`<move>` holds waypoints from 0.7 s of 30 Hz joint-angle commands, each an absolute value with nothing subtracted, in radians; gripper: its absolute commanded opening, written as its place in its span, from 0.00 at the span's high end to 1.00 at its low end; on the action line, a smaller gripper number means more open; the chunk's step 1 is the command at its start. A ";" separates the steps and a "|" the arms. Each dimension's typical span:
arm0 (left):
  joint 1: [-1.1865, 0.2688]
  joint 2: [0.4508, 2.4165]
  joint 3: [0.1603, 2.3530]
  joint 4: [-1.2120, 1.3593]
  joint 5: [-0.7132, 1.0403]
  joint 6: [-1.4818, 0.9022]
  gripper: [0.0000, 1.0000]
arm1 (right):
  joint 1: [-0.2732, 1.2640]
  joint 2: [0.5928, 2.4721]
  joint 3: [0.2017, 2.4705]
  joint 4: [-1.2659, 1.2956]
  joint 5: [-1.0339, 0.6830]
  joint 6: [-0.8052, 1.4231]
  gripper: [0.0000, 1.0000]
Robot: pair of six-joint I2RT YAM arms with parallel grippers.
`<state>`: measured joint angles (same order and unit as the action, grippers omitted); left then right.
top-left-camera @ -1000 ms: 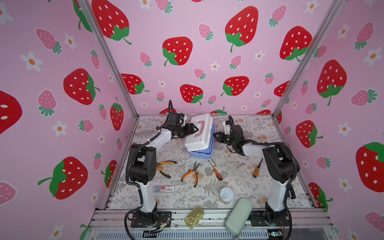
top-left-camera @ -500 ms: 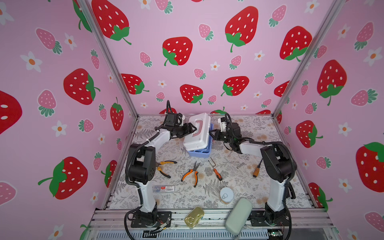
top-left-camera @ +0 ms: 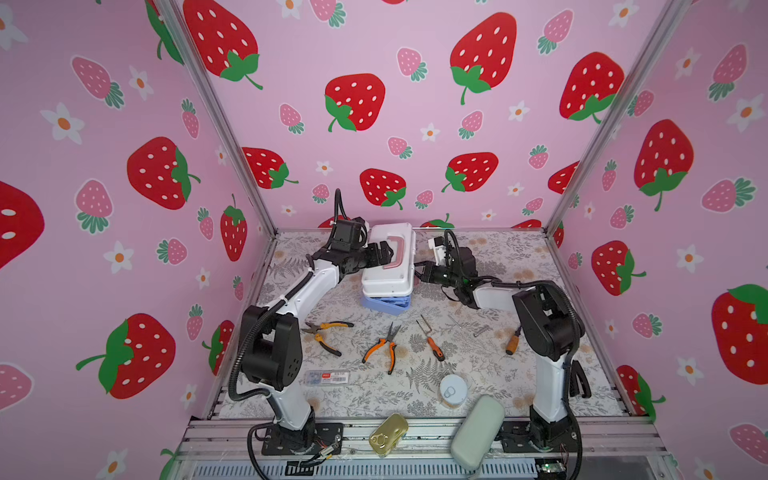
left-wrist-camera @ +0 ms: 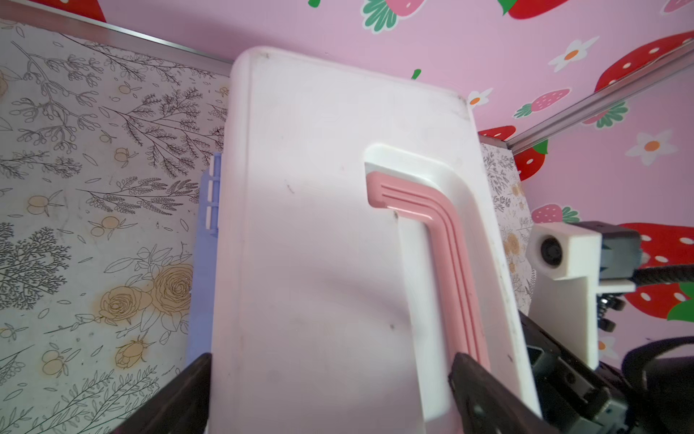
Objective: Pack the tool kit
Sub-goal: 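Lift the white lid with left gripper while right gripper steadies the tray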
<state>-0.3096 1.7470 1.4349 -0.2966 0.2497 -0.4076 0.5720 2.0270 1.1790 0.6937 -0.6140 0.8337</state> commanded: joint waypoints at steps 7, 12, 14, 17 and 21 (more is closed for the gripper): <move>-0.346 1.782 1.476 -0.322 0.238 -0.380 0.01 | 0.589 1.990 1.209 0.688 -0.619 0.809 0.83; -0.346 1.805 1.474 -0.319 0.231 -0.389 0.01 | 0.589 1.956 1.206 0.631 -0.589 0.766 0.78; -0.345 1.813 1.473 -0.318 0.231 -0.393 0.01 | 0.589 1.947 1.206 0.630 -0.593 0.762 0.81; -0.346 1.794 1.442 -0.286 0.212 -0.411 0.01 | 0.589 1.952 1.215 0.640 -0.610 0.768 0.82; -0.346 1.696 1.359 -0.213 0.098 -0.437 0.01 | 0.589 1.968 1.223 0.658 -0.623 0.787 0.82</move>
